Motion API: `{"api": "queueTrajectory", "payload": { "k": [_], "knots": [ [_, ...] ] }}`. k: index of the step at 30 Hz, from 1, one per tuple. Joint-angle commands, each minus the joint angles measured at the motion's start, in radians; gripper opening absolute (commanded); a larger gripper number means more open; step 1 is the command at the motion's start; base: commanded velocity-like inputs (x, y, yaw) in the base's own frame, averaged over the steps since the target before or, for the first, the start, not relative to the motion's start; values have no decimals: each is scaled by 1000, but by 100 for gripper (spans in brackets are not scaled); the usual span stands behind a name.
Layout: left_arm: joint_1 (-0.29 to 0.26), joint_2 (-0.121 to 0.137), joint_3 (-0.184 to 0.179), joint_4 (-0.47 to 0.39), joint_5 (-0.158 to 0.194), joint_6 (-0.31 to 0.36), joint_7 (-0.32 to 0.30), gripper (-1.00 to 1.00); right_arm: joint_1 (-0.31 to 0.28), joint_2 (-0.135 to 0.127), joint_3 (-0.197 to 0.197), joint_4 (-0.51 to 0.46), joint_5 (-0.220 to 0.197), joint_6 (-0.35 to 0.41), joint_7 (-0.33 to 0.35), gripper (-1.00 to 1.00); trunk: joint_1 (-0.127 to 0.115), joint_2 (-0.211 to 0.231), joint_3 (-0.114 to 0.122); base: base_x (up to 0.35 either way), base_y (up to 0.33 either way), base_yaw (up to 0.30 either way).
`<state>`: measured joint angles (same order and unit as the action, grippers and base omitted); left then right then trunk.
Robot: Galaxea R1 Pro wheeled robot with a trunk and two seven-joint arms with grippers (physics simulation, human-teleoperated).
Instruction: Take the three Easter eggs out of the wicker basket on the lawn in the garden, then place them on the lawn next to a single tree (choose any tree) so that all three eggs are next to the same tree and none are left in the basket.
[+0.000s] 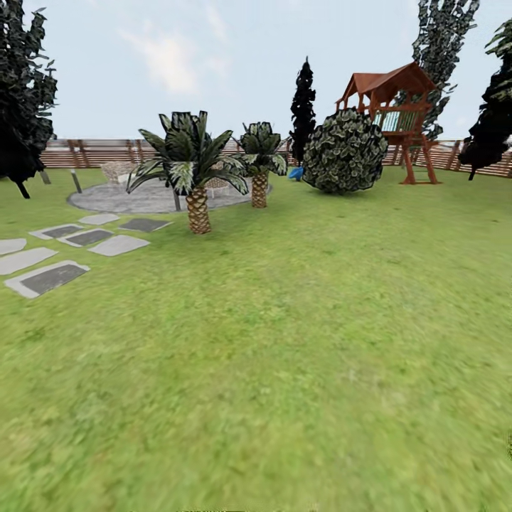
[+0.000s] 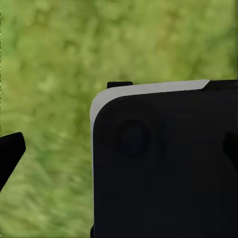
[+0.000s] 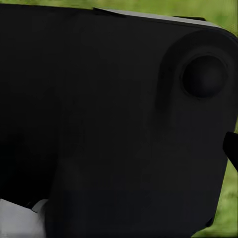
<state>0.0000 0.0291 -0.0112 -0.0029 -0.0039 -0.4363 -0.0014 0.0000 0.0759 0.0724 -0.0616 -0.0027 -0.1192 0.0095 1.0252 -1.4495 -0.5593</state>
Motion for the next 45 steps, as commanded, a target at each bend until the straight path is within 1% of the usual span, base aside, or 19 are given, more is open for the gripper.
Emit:
{"api": "queueTrajectory", "payload": {
  "k": [1, 7, 19, 35, 45],
  "knots": [
    [0, 0, -1, 0, 0, -2, 0, 100, 0, 0, 7, 0, 0, -2, 0, 100, 0, 0, -1, -119, 129, -100],
    [0, 0, -1, 0, -1, -2, 0, 100, 0, 1, 9, 0, 4, -2, 0, 100, 0, 0, -2, -98, 213, 0],
    [0, 0, -1, 0, -1, -2, 0, 100, 0, 2, 10, 0, 2, 0, 0, 100, 0, 0, -16, 14, 277, 161],
    [0, 0, -1, 0, -1, -2, 0, 100, 0, 3, 10, 0, 1, 0, 0, 100, 0, 0, -36, 177, 266, 176],
    [0, 0, -1, 0, -1, -2, 0, 100, 0, 13, 10, 0, 5, 0, -1, 100, 0, 0, -48, 195, 255, 176]
  ]
}}
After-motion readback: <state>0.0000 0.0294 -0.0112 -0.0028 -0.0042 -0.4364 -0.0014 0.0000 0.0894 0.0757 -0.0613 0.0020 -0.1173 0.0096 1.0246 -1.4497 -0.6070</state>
